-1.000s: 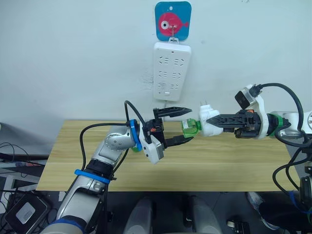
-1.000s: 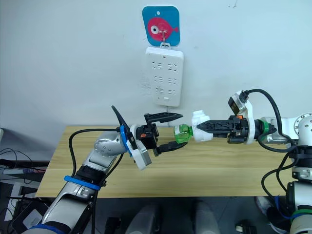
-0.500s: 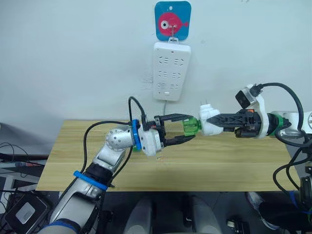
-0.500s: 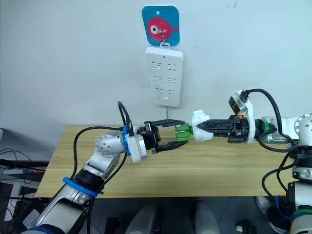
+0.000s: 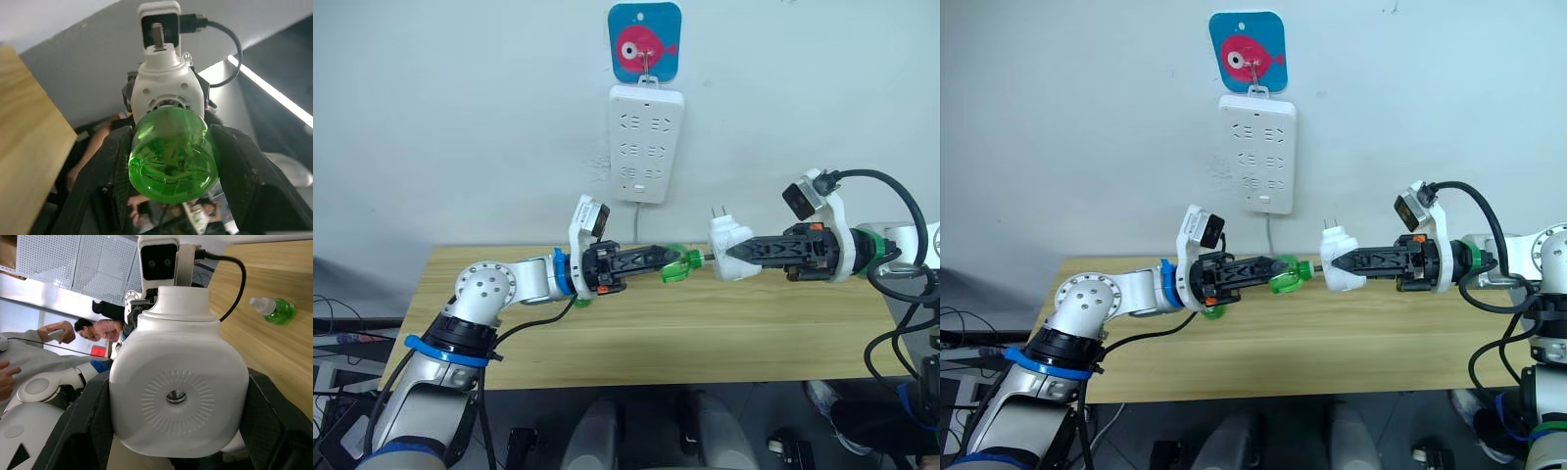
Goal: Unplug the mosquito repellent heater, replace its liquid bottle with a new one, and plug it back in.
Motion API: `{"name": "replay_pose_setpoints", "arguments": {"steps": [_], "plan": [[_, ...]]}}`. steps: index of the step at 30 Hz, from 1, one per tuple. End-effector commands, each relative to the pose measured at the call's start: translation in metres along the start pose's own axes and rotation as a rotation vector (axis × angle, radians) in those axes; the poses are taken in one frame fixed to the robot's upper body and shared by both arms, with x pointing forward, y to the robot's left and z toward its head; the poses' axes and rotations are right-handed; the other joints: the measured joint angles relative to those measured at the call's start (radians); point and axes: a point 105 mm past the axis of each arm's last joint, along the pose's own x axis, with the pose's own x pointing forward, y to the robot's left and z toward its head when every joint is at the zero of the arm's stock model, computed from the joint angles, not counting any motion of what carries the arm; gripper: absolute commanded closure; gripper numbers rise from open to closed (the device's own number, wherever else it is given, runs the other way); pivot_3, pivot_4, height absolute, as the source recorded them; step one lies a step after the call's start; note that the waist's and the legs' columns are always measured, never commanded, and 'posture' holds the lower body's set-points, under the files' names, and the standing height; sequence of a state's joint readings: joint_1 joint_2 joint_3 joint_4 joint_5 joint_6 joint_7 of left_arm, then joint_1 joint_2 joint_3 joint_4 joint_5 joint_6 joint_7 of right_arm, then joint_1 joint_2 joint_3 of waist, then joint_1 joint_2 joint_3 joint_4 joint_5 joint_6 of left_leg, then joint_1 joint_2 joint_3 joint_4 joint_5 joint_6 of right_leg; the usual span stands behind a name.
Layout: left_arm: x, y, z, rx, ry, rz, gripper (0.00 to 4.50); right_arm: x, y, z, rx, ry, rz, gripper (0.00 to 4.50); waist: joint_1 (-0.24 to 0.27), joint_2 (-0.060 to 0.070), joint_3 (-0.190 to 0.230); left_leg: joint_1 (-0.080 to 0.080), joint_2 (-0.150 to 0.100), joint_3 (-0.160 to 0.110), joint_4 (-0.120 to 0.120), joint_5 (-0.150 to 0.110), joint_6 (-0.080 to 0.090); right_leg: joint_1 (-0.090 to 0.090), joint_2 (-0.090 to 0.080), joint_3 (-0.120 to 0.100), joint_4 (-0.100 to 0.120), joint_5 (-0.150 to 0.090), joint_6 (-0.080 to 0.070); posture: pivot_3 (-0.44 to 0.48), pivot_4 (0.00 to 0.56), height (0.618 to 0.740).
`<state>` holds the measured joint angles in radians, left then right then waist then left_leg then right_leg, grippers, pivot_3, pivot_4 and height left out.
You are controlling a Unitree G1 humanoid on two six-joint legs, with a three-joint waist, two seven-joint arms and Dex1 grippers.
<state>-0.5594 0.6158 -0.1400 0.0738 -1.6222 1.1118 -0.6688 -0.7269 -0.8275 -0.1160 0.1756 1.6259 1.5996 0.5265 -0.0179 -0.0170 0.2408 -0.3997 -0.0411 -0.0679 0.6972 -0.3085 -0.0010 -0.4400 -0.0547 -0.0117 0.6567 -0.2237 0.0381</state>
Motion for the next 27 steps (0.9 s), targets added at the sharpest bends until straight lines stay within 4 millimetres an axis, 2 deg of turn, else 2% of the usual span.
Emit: {"name": "replay_pose_setpoints", "arguments": {"steps": [1,5,7,10,12,19,27], "plan": [[-0.012,-0.006,-0.006,0.000,0.023,0.001,2.28,-0.018,-0.001,0.010,-0.021,-0.073,-0.067,1.50,0.000,0.000,0.000,0.000,0.000,0.001,0.000,0.000,0.000,0.000,0.000,0.000,0.001,0.000,0.000,0.025,0.251,0.740],[-0.023,0.000,-0.010,0.015,0.032,0.054,2.28,-0.040,-0.017,0.011,0.009,-0.120,-0.206,1.50,0.004,0.000,0.000,0.000,0.000,0.001,0.000,0.000,0.000,0.000,0.000,0.001,0.000,0.000,0.000,0.012,0.261,0.740],[-0.026,0.003,-0.008,0.031,0.011,0.082,2.28,-0.058,-0.058,0.001,-0.013,-0.111,-0.499,1.50,0.008,0.000,0.000,0.000,0.000,0.001,0.000,0.000,0.000,0.000,0.000,0.001,0.000,0.000,0.000,0.012,0.264,0.740],[-0.026,0.005,-0.011,0.050,0.011,0.097,2.28,-0.102,-0.120,-0.019,-0.063,-0.030,-0.964,1.50,0.010,0.000,0.000,0.000,0.000,0.002,0.000,0.000,0.000,0.000,-0.001,0.001,0.000,0.000,0.000,0.016,0.264,0.740],[-0.022,0.005,-0.014,0.064,0.023,0.100,2.28,-0.125,-0.142,-0.027,-0.120,0.024,-1.141,1.50,0.010,0.000,0.001,0.000,0.000,0.004,0.000,0.000,0.000,-0.001,-0.001,0.002,0.000,0.000,0.000,0.022,0.265,0.740],[-0.017,0.004,-0.016,0.099,0.039,0.098,2.28,-0.144,-0.173,-0.052,-0.194,0.182,-1.283,1.50,0.009,0.001,0.001,0.002,0.001,0.009,0.000,0.000,-0.001,-0.002,-0.002,0.003,0.001,0.000,0.000,0.035,0.264,0.740],[-0.019,0.005,-0.019,0.088,0.023,0.117,2.28,-0.146,-0.193,-0.071,-0.086,0.206,-1.302,1.50,0.015,0.001,0.001,0.001,0.001,0.008,0.000,0.000,-0.001,-0.002,-0.003,0.004,0.000,0.000,0.000,0.061,0.267,0.740]]}}
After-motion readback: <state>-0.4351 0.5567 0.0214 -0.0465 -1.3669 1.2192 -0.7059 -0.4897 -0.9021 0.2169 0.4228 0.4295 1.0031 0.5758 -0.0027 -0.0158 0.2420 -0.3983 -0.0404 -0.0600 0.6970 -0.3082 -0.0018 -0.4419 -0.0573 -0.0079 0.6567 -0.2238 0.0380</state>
